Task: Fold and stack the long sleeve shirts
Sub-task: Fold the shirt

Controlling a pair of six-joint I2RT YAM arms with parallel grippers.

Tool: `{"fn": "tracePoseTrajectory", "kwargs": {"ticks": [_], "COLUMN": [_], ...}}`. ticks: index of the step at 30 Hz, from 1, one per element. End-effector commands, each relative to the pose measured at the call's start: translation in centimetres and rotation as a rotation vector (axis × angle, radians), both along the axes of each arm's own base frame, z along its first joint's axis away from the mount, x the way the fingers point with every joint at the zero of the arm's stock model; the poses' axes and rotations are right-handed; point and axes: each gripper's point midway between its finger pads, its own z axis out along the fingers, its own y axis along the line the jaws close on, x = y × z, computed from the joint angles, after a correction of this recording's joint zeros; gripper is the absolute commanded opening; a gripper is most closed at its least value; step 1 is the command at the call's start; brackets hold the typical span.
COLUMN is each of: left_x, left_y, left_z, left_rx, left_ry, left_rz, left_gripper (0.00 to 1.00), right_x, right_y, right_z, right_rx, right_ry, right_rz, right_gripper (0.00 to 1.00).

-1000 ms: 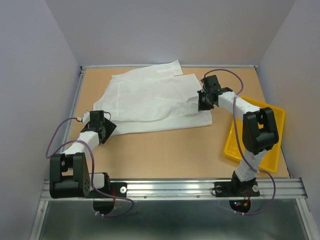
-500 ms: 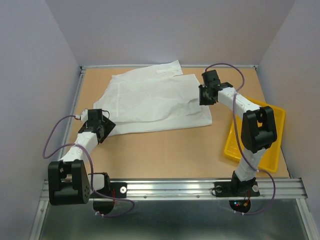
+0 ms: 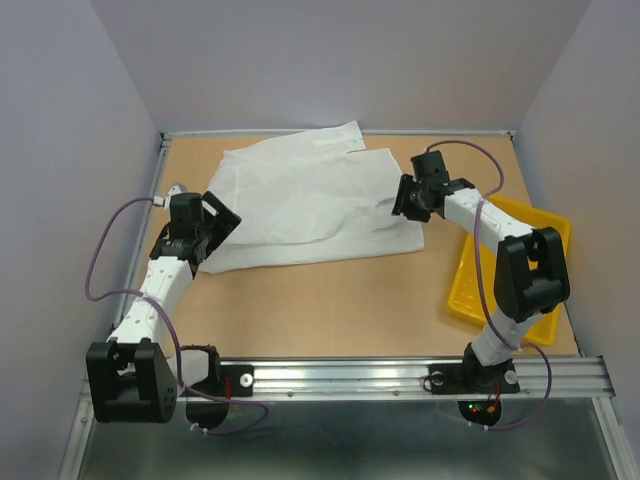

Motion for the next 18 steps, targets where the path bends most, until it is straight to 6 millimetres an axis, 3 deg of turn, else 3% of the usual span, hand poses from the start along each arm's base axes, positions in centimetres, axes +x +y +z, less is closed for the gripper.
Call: {"fn": "tracePoseTrajectory", "kwargs": {"ticks": [1, 4, 7, 18], "left_x": [3.1, 4.6, 6.0, 9.3], "left_y": [-3.4, -5.4, -6.3, -5.4], "left_z": [3.5, 4.1, 2.9, -5.3], "left_rx": [-0.030, -0.037, -0.051, 0.028], "left_ry": [-0.108, -0.130, -0.101, 0.073], "left_rz": [-0.114, -0.158, -0.153, -0.102], "left_gripper": [0.90, 0.90, 0.86, 0.78], "right_x": [0.5, 0.4, 0.5, 0.8], "right_y": [2.5, 2.7, 2.4, 2.6], "right_z": [1.9, 2.0, 1.4, -2.1], "right_rx": [0.269, 0.331, 0.358, 0.447], "right_ry": [-0.084, -0.103, -0.115, -0.085], "right_rz": [-0.113, -0.157, -0.221, -0.338], "right_gripper": [0.54, 0.59, 0.59, 0.56]}}
